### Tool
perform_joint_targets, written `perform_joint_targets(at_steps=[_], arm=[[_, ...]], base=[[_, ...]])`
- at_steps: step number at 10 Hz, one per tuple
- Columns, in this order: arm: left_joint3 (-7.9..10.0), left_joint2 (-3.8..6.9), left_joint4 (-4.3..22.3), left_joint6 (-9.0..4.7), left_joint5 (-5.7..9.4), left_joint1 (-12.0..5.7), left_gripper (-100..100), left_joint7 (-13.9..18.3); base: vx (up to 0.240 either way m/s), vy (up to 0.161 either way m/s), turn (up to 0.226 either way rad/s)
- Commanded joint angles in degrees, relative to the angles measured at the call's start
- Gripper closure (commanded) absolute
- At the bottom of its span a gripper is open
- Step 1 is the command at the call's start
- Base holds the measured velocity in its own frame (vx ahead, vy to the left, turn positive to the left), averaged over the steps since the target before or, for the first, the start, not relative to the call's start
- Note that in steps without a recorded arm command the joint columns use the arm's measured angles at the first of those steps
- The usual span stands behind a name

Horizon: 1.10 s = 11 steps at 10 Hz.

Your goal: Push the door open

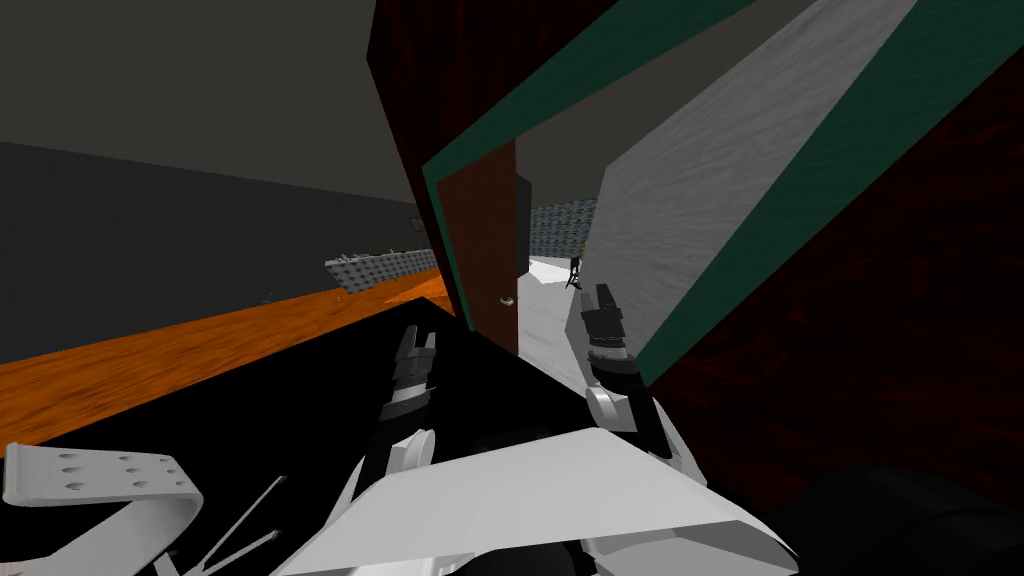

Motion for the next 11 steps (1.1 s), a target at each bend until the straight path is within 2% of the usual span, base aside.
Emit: perform_joint_targets(at_steps=[1,11], arm=[[-0.90,0.29,1.9,-0.50,-0.20,-0.46,-100,-0.1],[-5.23,2.89,13.8,-3.95,-0.55,-2.96,-100,0.3]], base=[[0.143,0.033,-0.067],[0.105,0.019,-0.070]])
